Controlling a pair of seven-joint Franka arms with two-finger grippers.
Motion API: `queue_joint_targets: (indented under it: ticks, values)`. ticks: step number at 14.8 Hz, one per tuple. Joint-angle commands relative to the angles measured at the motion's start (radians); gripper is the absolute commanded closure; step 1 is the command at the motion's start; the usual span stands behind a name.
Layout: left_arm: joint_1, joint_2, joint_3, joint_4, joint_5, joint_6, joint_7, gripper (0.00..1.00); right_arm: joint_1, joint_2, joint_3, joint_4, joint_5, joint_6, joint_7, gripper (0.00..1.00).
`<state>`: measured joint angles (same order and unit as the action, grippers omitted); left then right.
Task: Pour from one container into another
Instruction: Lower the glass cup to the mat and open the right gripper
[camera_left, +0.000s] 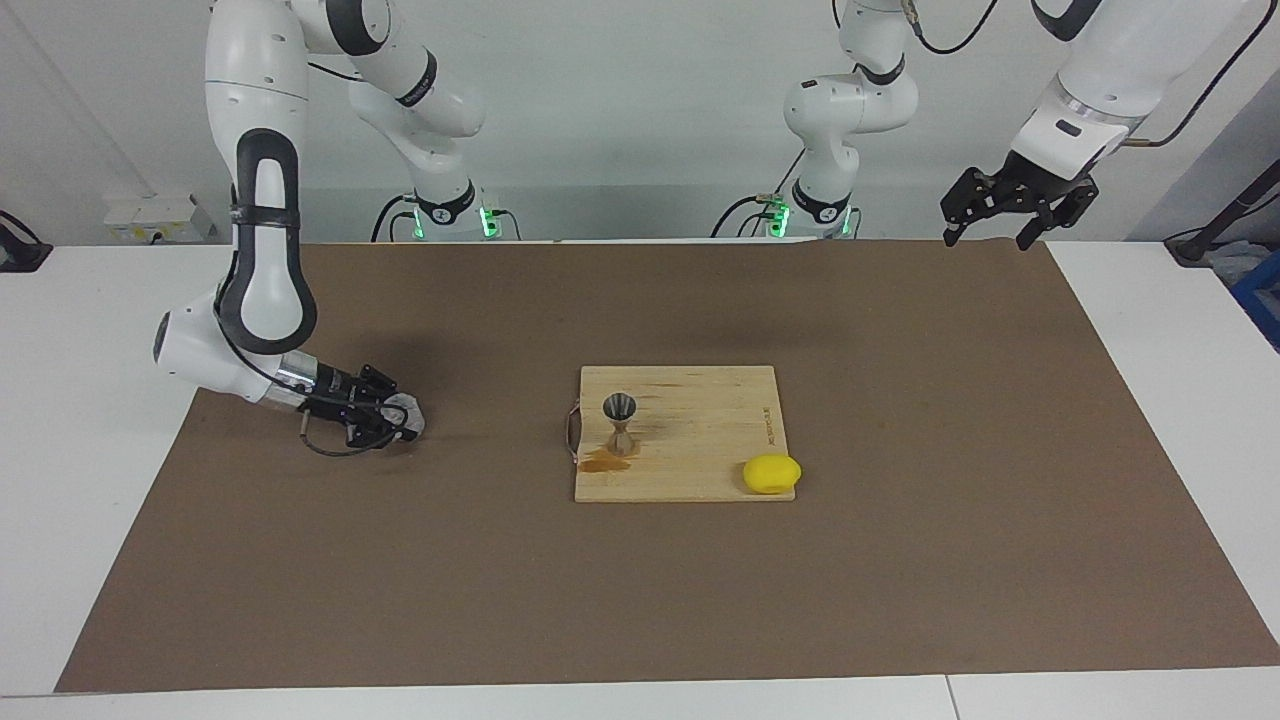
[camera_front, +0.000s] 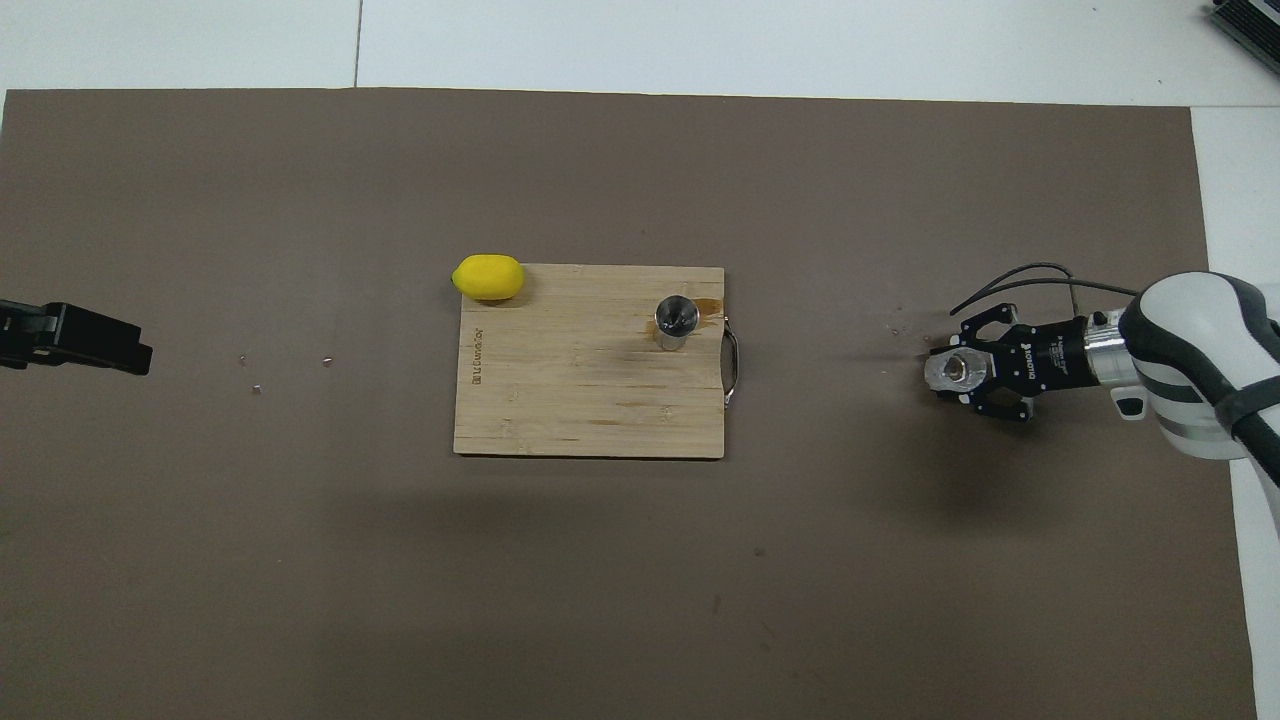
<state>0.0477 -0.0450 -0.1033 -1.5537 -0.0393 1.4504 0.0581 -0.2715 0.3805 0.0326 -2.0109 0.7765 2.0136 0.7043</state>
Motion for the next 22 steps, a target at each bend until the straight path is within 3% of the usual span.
queue_joint_targets:
  ticks: [1,3,5,7,8,18,22]
  values:
    - [-0.008,-0.012,0.007,-0.008,0.016,-0.012,0.009,0.00,-0.035,0.006,0.006,0.000,0.012,0.022,-0.031,0.94]
    - [-0.008,-0.012,0.008,-0.008,0.018,-0.013,0.009,0.00,-0.049,0.006,0.006,0.001,-0.015,0.031,-0.032,0.91]
    - [-0.008,-0.012,0.007,-0.008,0.016,-0.013,0.009,0.00,-0.051,0.006,0.006,0.003,-0.060,0.050,-0.037,0.78]
    - [-0.008,-0.012,0.007,-0.008,0.018,-0.013,0.009,0.00,-0.046,0.001,0.006,0.001,-0.075,0.071,-0.025,0.12]
    - [-0.008,-0.012,0.007,-0.008,0.016,-0.013,0.009,0.00,-0.045,-0.005,0.004,0.001,-0.077,0.073,-0.025,0.02]
    - [-0.008,-0.012,0.007,-0.008,0.018,-0.012,0.009,0.00,-0.025,-0.219,0.010,0.004,-0.339,0.040,-0.039,0.00]
    - [-0.008,-0.012,0.007,-0.008,0.016,-0.013,0.009,0.00,0.093,-0.287,0.010,0.007,-0.515,0.016,-0.037,0.00]
